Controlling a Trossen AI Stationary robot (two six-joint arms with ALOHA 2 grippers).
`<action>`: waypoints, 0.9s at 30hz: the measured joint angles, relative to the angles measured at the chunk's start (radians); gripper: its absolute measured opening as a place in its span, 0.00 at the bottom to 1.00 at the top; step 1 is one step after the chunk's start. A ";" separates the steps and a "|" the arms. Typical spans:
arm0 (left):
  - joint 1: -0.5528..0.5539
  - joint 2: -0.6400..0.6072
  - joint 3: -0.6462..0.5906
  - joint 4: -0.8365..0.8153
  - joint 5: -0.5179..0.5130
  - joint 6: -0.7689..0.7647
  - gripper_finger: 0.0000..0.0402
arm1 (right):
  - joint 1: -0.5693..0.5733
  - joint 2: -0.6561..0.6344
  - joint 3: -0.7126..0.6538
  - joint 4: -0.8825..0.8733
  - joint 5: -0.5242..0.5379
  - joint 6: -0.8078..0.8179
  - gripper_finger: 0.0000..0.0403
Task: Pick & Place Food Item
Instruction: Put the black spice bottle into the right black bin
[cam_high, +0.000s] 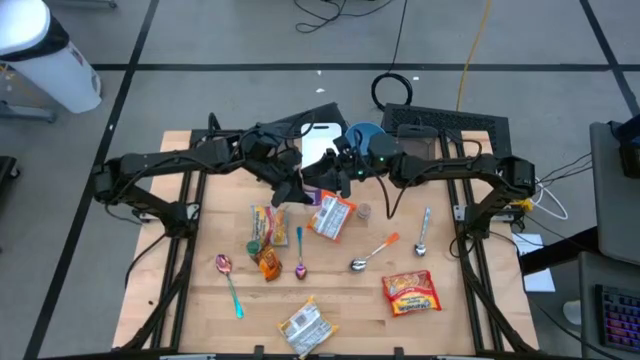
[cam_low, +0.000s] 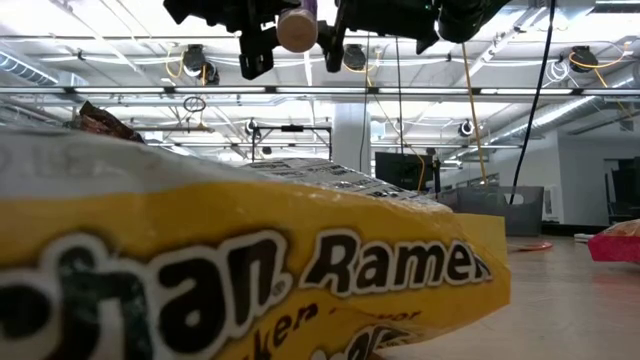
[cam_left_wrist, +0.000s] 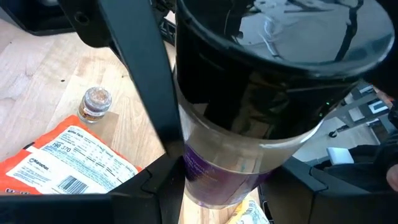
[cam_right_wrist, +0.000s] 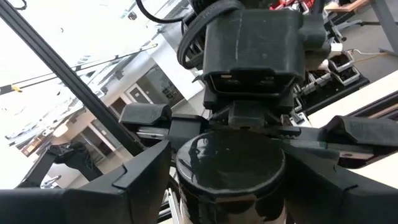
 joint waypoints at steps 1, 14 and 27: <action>0.000 0.000 0.000 0.000 -0.001 0.000 0.46 | 0.000 0.000 0.000 -0.005 0.000 0.000 0.64; 0.001 0.000 0.000 0.001 0.004 0.004 0.46 | 0.000 0.000 0.000 -0.009 0.000 -0.012 0.53; 0.000 0.000 0.000 0.000 0.005 -0.004 0.46 | 0.000 0.000 0.000 -0.009 0.000 -0.014 0.51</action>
